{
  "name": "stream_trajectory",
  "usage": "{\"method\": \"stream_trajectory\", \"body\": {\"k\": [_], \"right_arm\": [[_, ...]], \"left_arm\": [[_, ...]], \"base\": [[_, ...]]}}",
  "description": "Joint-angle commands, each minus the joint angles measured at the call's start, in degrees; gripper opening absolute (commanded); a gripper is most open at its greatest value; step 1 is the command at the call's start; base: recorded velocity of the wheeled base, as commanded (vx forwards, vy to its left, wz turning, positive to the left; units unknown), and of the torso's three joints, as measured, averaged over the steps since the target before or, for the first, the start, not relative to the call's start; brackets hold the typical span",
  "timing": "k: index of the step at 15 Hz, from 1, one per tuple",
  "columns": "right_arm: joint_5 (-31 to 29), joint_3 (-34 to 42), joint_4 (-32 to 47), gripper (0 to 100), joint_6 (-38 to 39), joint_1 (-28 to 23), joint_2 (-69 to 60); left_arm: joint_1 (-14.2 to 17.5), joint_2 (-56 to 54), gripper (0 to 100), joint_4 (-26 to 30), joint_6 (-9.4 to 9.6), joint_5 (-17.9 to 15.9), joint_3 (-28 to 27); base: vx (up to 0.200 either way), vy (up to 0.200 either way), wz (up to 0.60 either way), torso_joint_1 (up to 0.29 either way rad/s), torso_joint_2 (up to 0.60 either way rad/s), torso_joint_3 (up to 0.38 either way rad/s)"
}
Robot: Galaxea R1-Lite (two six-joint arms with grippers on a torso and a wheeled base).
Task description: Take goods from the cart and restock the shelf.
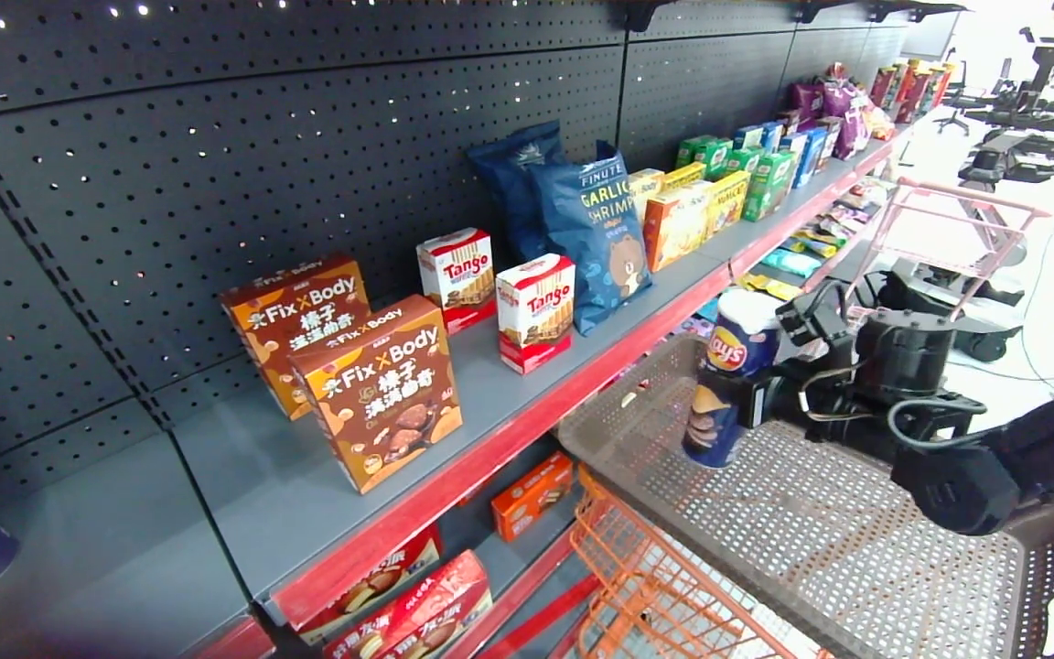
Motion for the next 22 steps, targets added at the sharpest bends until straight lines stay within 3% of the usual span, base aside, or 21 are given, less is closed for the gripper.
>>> {"method": "stream_trajectory", "body": {"k": [1, 6, 10, 11, 16, 20, 22], "right_arm": [[-3.8, 5.5, 4.6, 0, 2.3, 0.2, -15.6], [-9.2, 20.8, 6.5, 0, 2.8, 3.3, -35.4], [-21.7, 21.5, 18.8, 0, 2.5, 6.3, -44.5], [-28.4, 20.7, 21.4, 0, 1.3, 6.9, -45.4], [-27.9, 24.1, 22.0, 0, 1.2, 11.7, -48.6], [-28.3, 26.8, 21.9, 0, 1.1, 10.8, -51.3], [-27.6, 27.7, 22.0, 0, 0.4, 7.9, -53.9]], "left_arm": [[0.0, 0.0, 100, 0.0, -0.01, 0.0, 0.0], [0.0, 0.0, 100, 0.0, -0.01, 0.0, 0.0], [0.0, 0.0, 100, 0.0, -0.01, 0.0, 0.0], [0.0, 0.0, 100, 0.0, -0.01, 0.0, 0.0], [0.0, 0.0, 100, 0.0, -0.01, 0.0, 0.0], [0.0, 0.0, 100, 0.0, -0.01, 0.0, 0.0], [0.0, 0.0, 100, 0.0, -0.01, 0.0, 0.0]], "base": [[0.000, 0.000, 0.00, 0.000, 0.00, 0.000], [0.000, 0.000, 0.00, 0.000, 0.00, 0.000], [0.000, 0.000, 0.00, 0.000, 0.00, 0.000], [0.000, 0.000, 0.00, 0.000, 0.00, 0.000], [0.000, 0.000, 0.48, -0.002, 0.00, 0.004], [0.000, 0.000, 0.60, 0.004, 0.00, 0.002], [0.000, 0.000, 0.60, 0.000, 0.00, 0.002]]}}
